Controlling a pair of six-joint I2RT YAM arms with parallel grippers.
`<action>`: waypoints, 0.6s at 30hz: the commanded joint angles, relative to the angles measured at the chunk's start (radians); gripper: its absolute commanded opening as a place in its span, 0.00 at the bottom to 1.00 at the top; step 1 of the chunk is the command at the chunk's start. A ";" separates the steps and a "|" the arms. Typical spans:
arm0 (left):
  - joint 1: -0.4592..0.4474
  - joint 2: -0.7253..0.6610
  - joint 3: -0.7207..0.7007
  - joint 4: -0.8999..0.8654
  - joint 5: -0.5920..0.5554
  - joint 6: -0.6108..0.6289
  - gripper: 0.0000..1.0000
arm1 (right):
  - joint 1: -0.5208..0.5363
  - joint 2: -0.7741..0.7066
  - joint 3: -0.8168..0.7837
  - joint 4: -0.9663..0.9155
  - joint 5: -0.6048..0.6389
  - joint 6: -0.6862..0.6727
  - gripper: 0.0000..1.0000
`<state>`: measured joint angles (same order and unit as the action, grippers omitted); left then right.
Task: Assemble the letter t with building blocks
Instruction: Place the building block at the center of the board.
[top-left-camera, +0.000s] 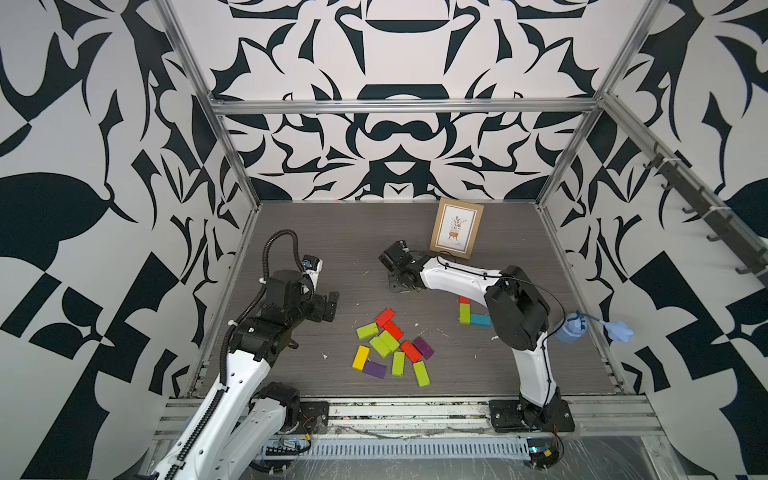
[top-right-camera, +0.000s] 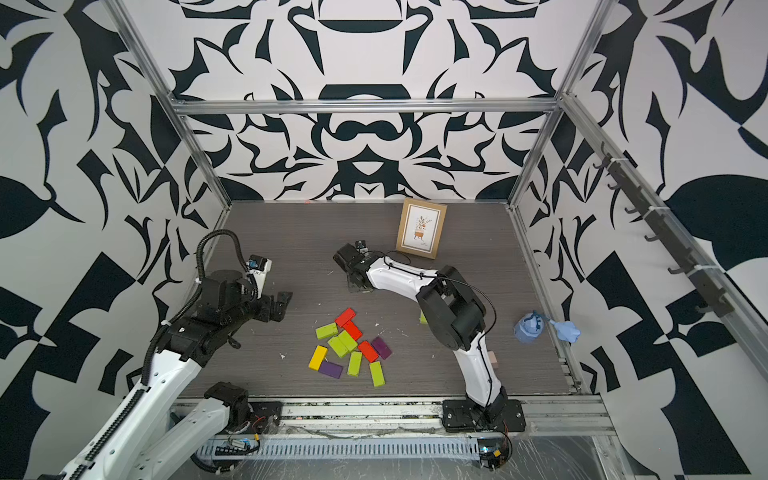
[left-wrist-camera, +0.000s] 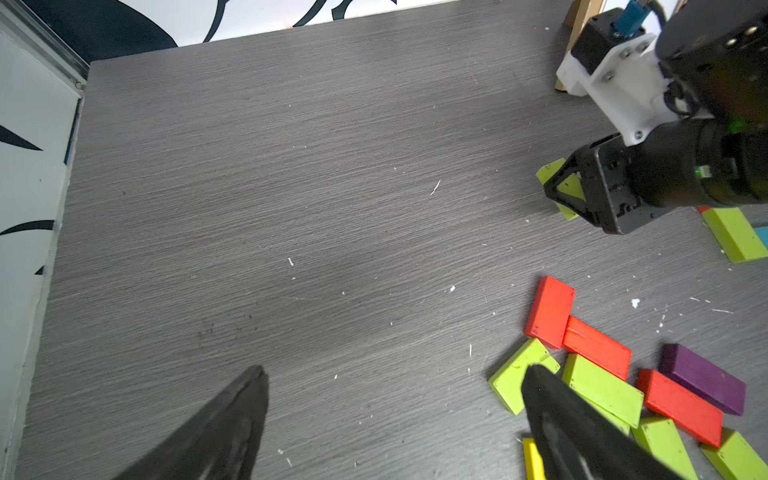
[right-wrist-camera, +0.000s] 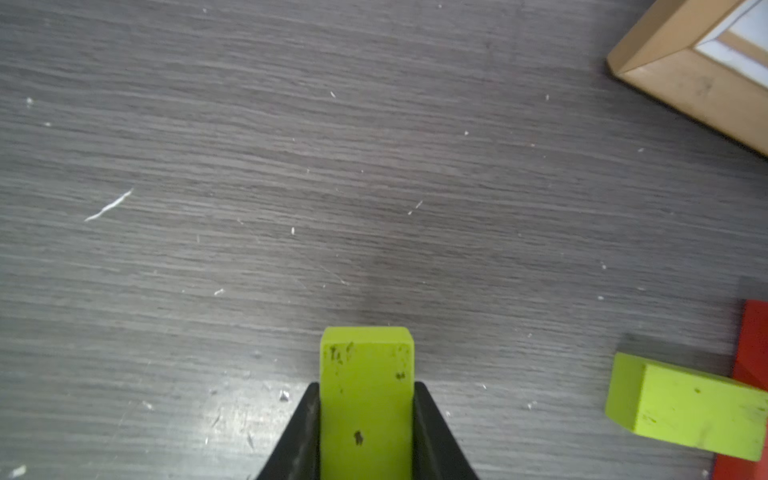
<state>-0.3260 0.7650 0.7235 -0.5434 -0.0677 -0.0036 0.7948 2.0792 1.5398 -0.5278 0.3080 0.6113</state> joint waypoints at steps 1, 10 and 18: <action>-0.002 -0.013 0.002 -0.010 0.003 -0.009 0.99 | -0.012 -0.012 0.045 0.011 0.026 0.027 0.24; -0.002 -0.006 0.010 -0.012 0.053 -0.022 0.99 | -0.037 0.013 0.048 0.014 0.020 0.034 0.24; -0.002 0.000 0.010 0.015 0.067 -0.039 0.98 | -0.047 0.028 0.048 0.023 0.010 0.033 0.24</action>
<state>-0.3260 0.7643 0.7235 -0.5423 -0.0242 -0.0227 0.7502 2.1052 1.5558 -0.5144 0.3088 0.6289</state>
